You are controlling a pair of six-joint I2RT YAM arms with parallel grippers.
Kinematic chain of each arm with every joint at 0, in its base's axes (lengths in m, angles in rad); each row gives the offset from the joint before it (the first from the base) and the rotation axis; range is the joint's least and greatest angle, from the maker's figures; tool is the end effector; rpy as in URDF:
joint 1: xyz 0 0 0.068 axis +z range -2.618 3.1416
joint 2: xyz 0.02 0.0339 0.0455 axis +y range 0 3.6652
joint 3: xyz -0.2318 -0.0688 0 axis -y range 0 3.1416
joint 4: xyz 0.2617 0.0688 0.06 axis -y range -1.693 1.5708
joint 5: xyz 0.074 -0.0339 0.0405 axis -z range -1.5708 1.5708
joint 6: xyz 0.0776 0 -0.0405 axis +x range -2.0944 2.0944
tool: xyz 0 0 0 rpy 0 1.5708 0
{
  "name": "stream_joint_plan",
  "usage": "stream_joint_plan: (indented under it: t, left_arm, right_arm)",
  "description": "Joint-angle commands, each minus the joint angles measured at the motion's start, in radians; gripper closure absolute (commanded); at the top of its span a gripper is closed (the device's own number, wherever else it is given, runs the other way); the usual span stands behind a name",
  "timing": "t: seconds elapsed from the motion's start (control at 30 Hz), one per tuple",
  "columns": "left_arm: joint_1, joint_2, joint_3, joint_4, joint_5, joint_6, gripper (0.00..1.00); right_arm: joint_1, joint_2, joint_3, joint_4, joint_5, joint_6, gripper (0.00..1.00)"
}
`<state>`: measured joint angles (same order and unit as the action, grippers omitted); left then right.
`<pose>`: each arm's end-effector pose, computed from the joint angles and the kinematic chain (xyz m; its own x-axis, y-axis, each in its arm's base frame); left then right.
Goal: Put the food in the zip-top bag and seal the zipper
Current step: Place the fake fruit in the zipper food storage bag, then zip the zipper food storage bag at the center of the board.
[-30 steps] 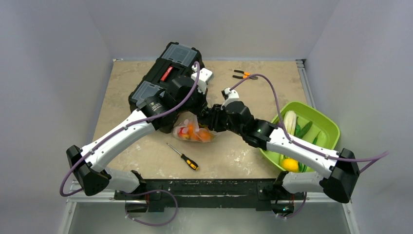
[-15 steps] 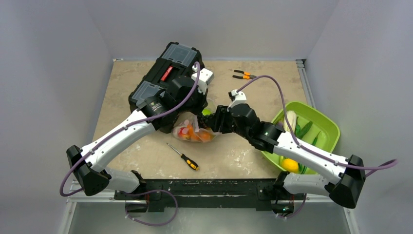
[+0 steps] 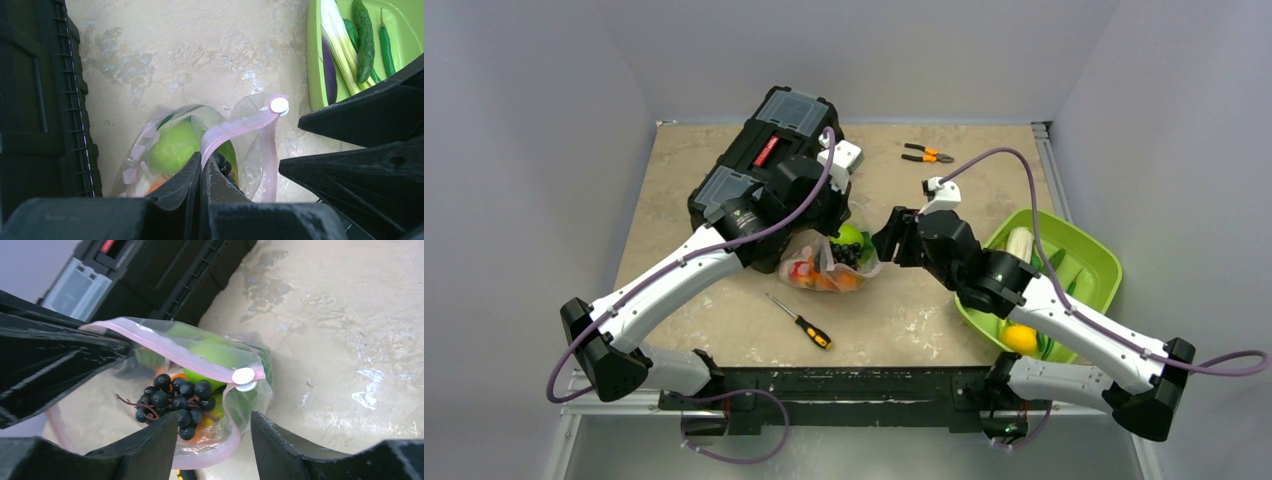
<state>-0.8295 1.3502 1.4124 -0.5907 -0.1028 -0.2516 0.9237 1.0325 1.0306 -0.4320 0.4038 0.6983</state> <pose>0.2471 -0.2582 0.3396 -0.4975 0.1767 -0.8493 0.5679 0.8064 -0.1649 0.2021 0.2169 0.3109 -0.5276 0.2824 -0.8012 -0.2344 0.8581 0.4568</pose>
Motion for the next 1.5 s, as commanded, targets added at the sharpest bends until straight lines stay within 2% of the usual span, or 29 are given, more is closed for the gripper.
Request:
stream_joint_plan:
  t: [0.0, 0.23, 0.3, 0.37, 0.43, 0.47, 0.57, 0.73, 0.87, 1.0, 1.2, 1.33, 1.47]
  left_arm:
    - [0.000, -0.030, 0.049, 0.046, 0.006, -0.009, 1.00]
    - [0.000, -0.030, 0.051, 0.045, 0.014, -0.009, 1.00]
    - [-0.001, -0.029, 0.051, 0.045, 0.014, -0.007, 1.00]
    - [-0.001, -0.029, 0.052, 0.045, 0.017, 0.001, 1.00]
    - [0.000, -0.028, 0.055, 0.045, 0.036, 0.008, 1.00]
    - [0.000, -0.027, 0.056, 0.045, 0.049, 0.012, 1.00]
    - [-0.002, -0.028, 0.054, 0.053, 0.099, 0.033, 1.00]
    - [-0.003, -0.032, 0.045, 0.081, 0.238, 0.055, 0.98]
    - [-0.020, -0.065, -0.007, 0.148, 0.310, 0.086, 0.90]
    - [-0.051, -0.085, -0.033, 0.178, 0.330, 0.145, 0.78]
    - [-0.125, -0.043, -0.003, 0.109, 0.259, 0.243, 0.52]
    - [-0.184, -0.006, 0.009, 0.075, 0.147, 0.314, 0.44]
    - [-0.219, 0.020, 0.014, 0.063, 0.041, 0.338, 0.41]
  right_arm:
    - [0.003, 0.028, -0.021, -0.019, 0.044, 0.000, 0.47]
    - [0.003, 0.097, -0.045, 0.067, 0.020, -0.014, 0.56]
    - [0.002, 0.118, -0.037, 0.071, 0.009, -0.017, 0.65]
    - [0.002, 0.135, -0.019, 0.061, -0.005, -0.011, 0.84]
    - [0.003, 0.137, 0.014, 0.042, -0.029, -0.002, 0.98]
    - [0.003, 0.131, 0.027, 0.035, -0.044, 0.008, 1.00]
    - [0.003, 0.088, 0.047, 0.043, -0.100, 0.047, 1.00]
    - [0.003, -0.018, 0.026, 0.062, -0.075, 0.188, 1.00]
    - [-0.003, -0.059, -0.014, 0.118, -0.065, 0.278, 1.00]
    - [-0.029, -0.088, -0.028, 0.118, -0.051, 0.370, 1.00]
    - [-0.048, -0.175, -0.092, 0.152, -0.039, 0.504, 1.00]
    - [-0.051, -0.231, -0.132, 0.165, -0.047, 0.574, 1.00]
    - [-0.052, -0.253, -0.137, 0.175, -0.069, 0.613, 1.00]
